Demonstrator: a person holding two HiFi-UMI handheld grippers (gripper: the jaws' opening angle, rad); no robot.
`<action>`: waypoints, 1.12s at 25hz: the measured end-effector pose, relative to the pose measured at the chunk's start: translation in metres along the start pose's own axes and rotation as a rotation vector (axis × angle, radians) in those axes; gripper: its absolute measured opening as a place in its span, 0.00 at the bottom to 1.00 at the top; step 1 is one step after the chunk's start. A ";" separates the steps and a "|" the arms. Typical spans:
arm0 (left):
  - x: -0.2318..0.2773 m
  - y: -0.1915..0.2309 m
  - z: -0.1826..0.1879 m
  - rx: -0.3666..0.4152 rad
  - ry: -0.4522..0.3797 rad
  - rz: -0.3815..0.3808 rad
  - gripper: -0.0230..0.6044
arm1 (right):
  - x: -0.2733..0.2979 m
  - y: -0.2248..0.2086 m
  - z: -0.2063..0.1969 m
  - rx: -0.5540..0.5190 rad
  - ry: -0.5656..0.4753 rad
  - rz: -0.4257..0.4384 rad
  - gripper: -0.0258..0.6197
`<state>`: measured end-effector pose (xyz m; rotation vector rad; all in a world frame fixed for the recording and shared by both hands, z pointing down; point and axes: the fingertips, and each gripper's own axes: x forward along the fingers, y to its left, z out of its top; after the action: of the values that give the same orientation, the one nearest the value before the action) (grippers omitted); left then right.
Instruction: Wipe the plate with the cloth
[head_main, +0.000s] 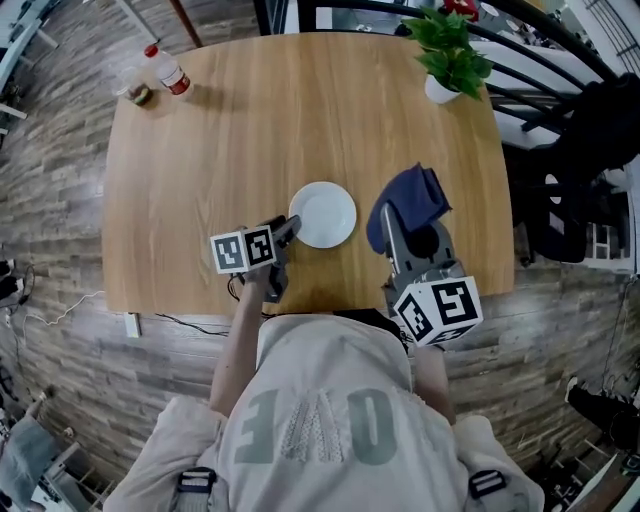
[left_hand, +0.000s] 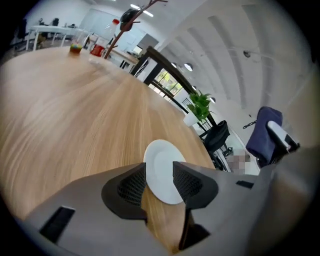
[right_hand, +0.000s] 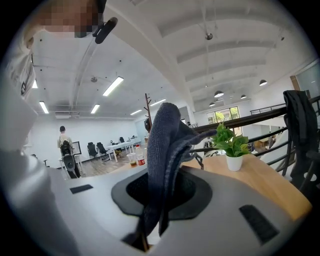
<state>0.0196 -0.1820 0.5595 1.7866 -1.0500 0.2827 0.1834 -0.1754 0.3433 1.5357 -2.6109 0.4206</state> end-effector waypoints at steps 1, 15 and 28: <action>0.001 0.004 -0.007 -0.039 0.014 0.002 0.31 | 0.002 0.001 -0.001 -0.004 0.004 0.007 0.12; 0.015 0.019 -0.029 -0.236 0.112 -0.038 0.11 | 0.013 -0.002 -0.004 -0.014 0.033 -0.008 0.12; 0.018 0.018 -0.025 -0.273 0.089 -0.071 0.09 | 0.084 -0.033 -0.155 -0.816 0.622 0.066 0.12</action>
<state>0.0233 -0.1721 0.5934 1.5478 -0.9138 0.1644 0.1604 -0.2185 0.5159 0.8604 -1.9501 -0.1525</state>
